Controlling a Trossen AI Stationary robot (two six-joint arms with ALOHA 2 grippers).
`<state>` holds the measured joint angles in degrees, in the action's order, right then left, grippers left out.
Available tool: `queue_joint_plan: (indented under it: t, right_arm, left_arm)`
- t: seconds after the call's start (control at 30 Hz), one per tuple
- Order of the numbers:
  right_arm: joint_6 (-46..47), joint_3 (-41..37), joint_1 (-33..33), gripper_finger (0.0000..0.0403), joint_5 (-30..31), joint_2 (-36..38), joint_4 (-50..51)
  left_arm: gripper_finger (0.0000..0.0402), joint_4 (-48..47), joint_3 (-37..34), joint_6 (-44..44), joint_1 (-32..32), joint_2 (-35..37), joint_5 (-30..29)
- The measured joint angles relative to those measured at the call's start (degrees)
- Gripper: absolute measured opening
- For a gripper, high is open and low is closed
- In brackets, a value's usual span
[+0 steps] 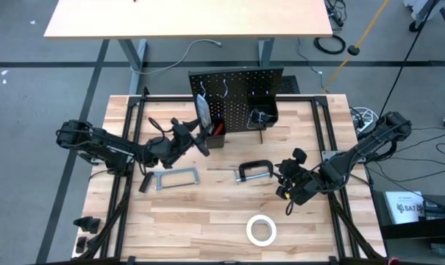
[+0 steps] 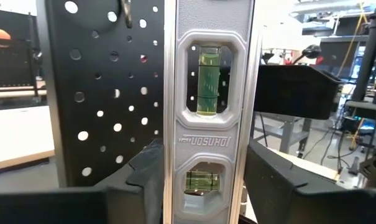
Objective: Hang tools onto peg board
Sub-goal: Put the big spirit level into the bottom black bin on the pegboard
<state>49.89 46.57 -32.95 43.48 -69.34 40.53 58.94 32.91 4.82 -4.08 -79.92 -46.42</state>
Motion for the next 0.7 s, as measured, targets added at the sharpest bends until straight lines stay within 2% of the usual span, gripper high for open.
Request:
queue_joint_plan:
  t: [0.13,0.23,0.7]
  right_arm:
    - [0.0,0.0,0.0,0.0132,0.0,0.0,0.0]
    - [0.0,0.0,0.0,0.0132,0.0,0.0,0.0]
    - [0.0,0.0,0.0,0.0132,-0.1,0.0,0.0]
  left_arm:
    - [0.0223,0.0,0.0,0.0,0.0,0.0,0.5]
    - [0.0242,0.1,0.0,0.0,0.0,0.0,0.6]
    - [0.0250,0.1,0.0,0.0,0.0,0.0,0.6]
